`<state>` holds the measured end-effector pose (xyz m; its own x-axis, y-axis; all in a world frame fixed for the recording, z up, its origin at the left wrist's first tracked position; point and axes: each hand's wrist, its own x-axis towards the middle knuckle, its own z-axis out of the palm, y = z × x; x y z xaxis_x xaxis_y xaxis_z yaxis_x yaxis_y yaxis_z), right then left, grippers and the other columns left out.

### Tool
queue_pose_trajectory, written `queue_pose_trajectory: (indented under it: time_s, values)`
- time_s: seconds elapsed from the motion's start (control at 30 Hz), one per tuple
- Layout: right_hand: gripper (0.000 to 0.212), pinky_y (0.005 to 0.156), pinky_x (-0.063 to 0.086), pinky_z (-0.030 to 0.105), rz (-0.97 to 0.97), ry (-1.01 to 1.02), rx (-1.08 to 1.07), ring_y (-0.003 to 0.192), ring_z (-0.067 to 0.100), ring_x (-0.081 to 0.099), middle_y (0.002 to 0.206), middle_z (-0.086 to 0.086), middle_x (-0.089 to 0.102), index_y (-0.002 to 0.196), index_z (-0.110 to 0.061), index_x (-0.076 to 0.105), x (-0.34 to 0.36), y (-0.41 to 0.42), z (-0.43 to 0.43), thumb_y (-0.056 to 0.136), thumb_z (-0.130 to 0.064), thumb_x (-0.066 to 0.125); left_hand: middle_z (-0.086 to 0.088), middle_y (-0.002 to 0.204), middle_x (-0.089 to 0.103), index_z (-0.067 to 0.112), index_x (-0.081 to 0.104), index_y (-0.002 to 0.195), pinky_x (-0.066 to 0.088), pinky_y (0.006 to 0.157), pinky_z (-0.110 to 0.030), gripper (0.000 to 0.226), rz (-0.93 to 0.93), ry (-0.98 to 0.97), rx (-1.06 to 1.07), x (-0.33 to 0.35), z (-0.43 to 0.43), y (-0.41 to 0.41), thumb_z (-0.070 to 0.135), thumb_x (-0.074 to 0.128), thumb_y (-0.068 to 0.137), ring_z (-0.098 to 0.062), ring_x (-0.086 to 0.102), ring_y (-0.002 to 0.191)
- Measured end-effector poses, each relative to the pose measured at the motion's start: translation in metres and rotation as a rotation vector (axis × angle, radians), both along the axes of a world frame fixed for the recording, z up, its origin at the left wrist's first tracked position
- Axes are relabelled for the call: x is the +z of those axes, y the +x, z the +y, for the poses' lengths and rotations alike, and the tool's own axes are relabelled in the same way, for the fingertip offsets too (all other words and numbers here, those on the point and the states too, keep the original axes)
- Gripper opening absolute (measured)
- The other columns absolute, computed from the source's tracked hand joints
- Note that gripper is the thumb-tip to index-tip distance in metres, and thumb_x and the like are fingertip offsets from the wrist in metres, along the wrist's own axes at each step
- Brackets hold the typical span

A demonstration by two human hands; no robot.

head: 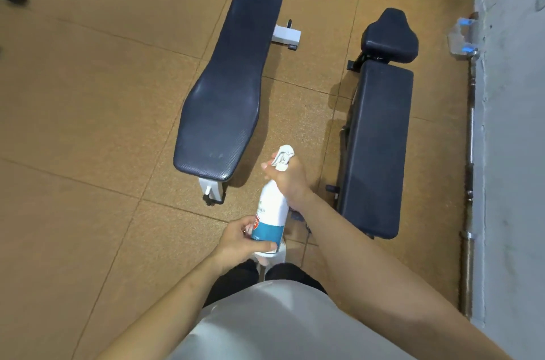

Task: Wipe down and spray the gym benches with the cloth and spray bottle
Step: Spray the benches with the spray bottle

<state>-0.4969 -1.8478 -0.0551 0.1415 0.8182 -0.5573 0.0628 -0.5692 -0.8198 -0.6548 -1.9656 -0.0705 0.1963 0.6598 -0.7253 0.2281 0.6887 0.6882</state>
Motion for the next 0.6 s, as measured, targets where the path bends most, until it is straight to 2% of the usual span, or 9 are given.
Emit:
queue_pose_trajectory:
  time_s: [0.1, 0.2, 0.23, 0.3, 0.37, 0.4, 0.5, 0.6]
  values:
    - [0.019, 0.055, 0.048, 0.025, -0.033, -0.005, -0.004, 0.053, 0.017, 0.062, 0.069, 0.006, 0.065, 0.082, -0.011, 0.060, -0.008, -0.031, 0.010, 0.089, -0.015, 0.078, 0.005, 0.094, 0.080, 0.019, 0.073, 0.103, 0.059, 0.074, -0.020, 0.051, 0.049, 0.047, 0.084, 0.002, -0.003, -0.017, 0.003, 0.097, 0.062, -0.012, 0.076, 0.088]
    - [0.017, 0.057, 0.052, 0.028, -0.035, -0.020, 0.028, 0.056, 0.017, 0.065, 0.075, 0.006, 0.068, 0.086, -0.012, 0.062, -0.010, -0.053, 0.014, 0.088, -0.016, 0.079, 0.009, 0.090, 0.080, 0.018, 0.073, 0.102, 0.057, 0.071, -0.018, 0.049, 0.058, 0.053, 0.113, 0.002, -0.003, -0.034, 0.001, 0.096, 0.063, -0.008, 0.075, 0.083]
    - [0.017, 0.059, 0.056, 0.031, -0.010, -0.016, 0.026, 0.060, 0.017, 0.066, 0.081, 0.006, 0.069, 0.094, -0.010, 0.063, -0.010, -0.058, 0.015, 0.088, -0.013, 0.079, 0.007, 0.090, 0.080, 0.016, 0.073, 0.104, 0.058, 0.072, -0.020, 0.049, 0.057, 0.057, 0.111, 0.002, -0.003, -0.040, 0.001, 0.096, 0.063, -0.010, 0.075, 0.083]
    - [0.030, 0.072, 0.062, 0.038, 0.003, -0.008, 0.043, 0.074, 0.017, 0.071, 0.096, 0.004, 0.070, 0.111, -0.008, 0.062, -0.010, -0.068, 0.015, 0.086, -0.011, 0.079, 0.000, 0.093, 0.080, 0.014, 0.074, 0.107, 0.062, 0.077, -0.031, 0.050, 0.049, 0.069, 0.101, 0.002, -0.002, -0.051, 0.004, 0.096, 0.062, -0.021, 0.076, 0.086]
    - [0.036, 0.080, 0.063, 0.042, -0.046, -0.013, 0.075, 0.085, 0.022, 0.073, 0.104, 0.005, 0.072, 0.114, -0.012, 0.063, -0.009, -0.079, 0.017, 0.083, -0.017, 0.082, -0.007, 0.097, 0.080, 0.013, 0.074, 0.109, 0.064, 0.078, -0.040, 0.052, 0.029, 0.063, 0.082, -0.001, 0.001, -0.063, 0.005, 0.096, 0.062, -0.031, 0.077, 0.088]
    - [0.034, 0.080, 0.062, 0.042, -0.058, -0.016, 0.076, 0.085, 0.023, 0.073, 0.103, 0.007, 0.073, 0.110, -0.013, 0.064, -0.009, -0.087, 0.018, 0.082, -0.019, 0.082, -0.007, 0.097, 0.080, 0.012, 0.074, 0.108, 0.063, 0.078, -0.038, 0.050, 0.028, 0.069, 0.075, -0.002, 0.003, -0.071, 0.003, 0.095, 0.063, -0.029, 0.077, 0.088]
    - [0.018, 0.068, 0.058, 0.037, -0.073, -0.029, -0.003, 0.065, 0.021, 0.068, 0.083, 0.012, 0.070, 0.090, -0.009, 0.064, -0.005, -0.116, 0.026, 0.085, -0.015, 0.080, 0.000, 0.098, 0.080, 0.011, 0.074, 0.107, 0.059, 0.078, -0.024, 0.049, 0.017, 0.112, 0.043, -0.004, 0.013, -0.100, 0.001, 0.095, 0.064, -0.016, 0.075, 0.089]
    - [0.021, 0.067, 0.057, 0.039, -0.122, -0.022, -0.052, 0.060, 0.023, 0.065, 0.076, 0.013, 0.067, 0.080, -0.011, 0.060, -0.004, -0.156, 0.034, 0.087, -0.014, 0.079, 0.010, 0.098, 0.080, 0.017, 0.073, 0.110, 0.056, 0.077, -0.016, 0.052, -0.013, 0.132, 0.002, -0.006, 0.025, -0.144, -0.002, 0.094, 0.066, -0.004, 0.074, 0.093]
